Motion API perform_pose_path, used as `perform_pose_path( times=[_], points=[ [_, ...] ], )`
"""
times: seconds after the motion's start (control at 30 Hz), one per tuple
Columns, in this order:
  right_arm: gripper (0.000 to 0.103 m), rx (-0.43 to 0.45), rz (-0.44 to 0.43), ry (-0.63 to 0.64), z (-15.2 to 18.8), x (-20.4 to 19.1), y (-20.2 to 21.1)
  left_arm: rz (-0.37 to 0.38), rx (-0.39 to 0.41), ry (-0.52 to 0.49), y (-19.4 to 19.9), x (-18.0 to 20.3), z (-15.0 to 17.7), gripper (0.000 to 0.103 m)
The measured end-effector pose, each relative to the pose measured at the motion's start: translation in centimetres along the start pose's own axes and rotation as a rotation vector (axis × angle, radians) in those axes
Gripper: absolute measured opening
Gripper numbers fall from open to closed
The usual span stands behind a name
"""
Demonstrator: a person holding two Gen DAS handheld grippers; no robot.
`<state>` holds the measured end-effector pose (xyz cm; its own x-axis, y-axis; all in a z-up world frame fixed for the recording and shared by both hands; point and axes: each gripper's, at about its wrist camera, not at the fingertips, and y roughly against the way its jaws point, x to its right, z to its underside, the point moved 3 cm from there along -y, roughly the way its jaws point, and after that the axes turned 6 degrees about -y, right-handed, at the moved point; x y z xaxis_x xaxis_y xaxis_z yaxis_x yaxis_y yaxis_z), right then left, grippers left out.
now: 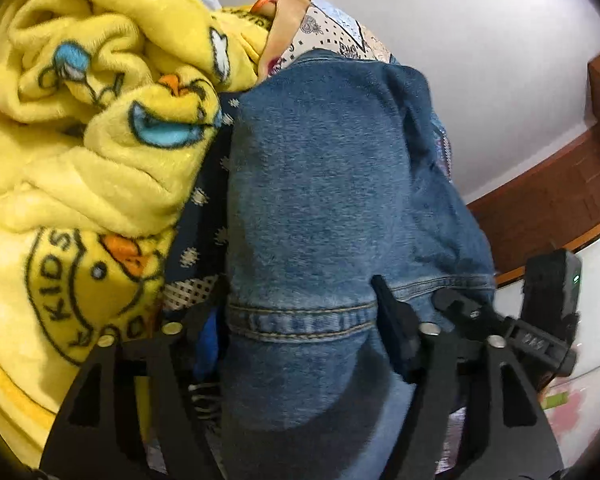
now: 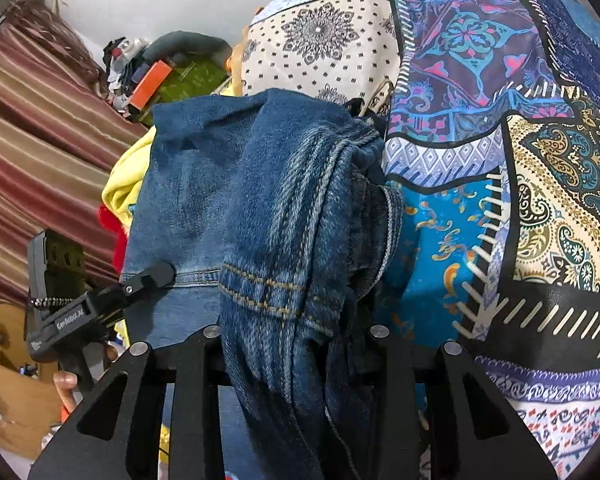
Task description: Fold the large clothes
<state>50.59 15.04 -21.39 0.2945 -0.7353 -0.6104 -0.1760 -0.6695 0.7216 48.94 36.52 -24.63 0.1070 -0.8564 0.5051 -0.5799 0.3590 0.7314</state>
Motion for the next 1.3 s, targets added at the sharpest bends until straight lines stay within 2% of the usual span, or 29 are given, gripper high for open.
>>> perform_pose_path(
  times=[0.13, 0.17, 0.2, 0.23, 0.27, 0.3, 0.4, 0.47, 0.67, 0.8, 0.93, 1.07, 1.17, 1.3],
  points=[
    [0.040, -0.004, 0.054, 0.030, 0.4, 0.2, 0.8, -0.083, -0.009, -0.023, 0.7, 0.5, 0.6, 0.081],
    [0.050, -0.001, 0.093, 0.056, 0.7, 0.2, 1.0, -0.108, -0.009, -0.035, 0.8, 0.6, 0.9, 0.083],
    [0.065, 0.003, 0.133, 0.075, 0.8, 0.3, 1.0, -0.146, -0.013, -0.056, 1.1, 0.9, 1.2, 0.087],
    [0.073, 0.015, 0.184, 0.092, 1.0, 0.6, 1.2, -0.180, -0.011, -0.078, 1.3, 1.1, 1.7, 0.089],
    [0.085, 0.024, 0.211, 0.093, 1.4, 1.0, 1.5, -0.214, 0.001, -0.105, 1.6, 1.6, 2.3, 0.089],
    [0.090, 0.022, 0.215, 0.082, 1.6, 1.7, 1.7, -0.226, 0.004, -0.114, 1.6, 1.4, 2.6, 0.090],
    [0.092, -0.024, 0.148, -0.016, 2.4, 4.1, 2.0, -0.228, -0.003, -0.083, 1.9, 1.1, 3.8, 0.096],
    [0.092, -0.034, 0.139, -0.036, 3.4, 4.7, 2.9, -0.215, -0.026, -0.052, 2.4, 0.8, 5.0, 0.096],
    [0.092, -0.042, 0.189, 0.013, 5.5, 4.0, 5.3, -0.285, -0.075, -0.088, 4.8, 1.8, 8.3, 0.096],
    [0.092, -0.008, 0.199, 0.084, 6.4, 1.9, 7.9, -0.309, -0.042, -0.088, 7.7, 3.7, 8.9, 0.096],
    [0.092, 0.049, 0.148, 0.148, 7.1, -1.2, 11.9, -0.282, 0.055, -0.102, 12.0, 7.1, 8.7, 0.096],
    [0.092, 0.149, 0.115, 0.222, 8.0, -4.7, 17.0, -0.272, 0.176, -0.182, 16.7, 12.1, 8.2, 0.096],
    [0.092, 0.247, 0.080, 0.286, 9.3, -7.5, 21.4, -0.263, 0.291, -0.274, 21.2, 16.7, 9.2, 0.096],
    [0.092, 0.420, 0.019, 0.393, 11.9, -11.3, 27.5, -0.268, 0.449, -0.379, 26.4, 21.5, 11.1, 0.096]
  ],
)
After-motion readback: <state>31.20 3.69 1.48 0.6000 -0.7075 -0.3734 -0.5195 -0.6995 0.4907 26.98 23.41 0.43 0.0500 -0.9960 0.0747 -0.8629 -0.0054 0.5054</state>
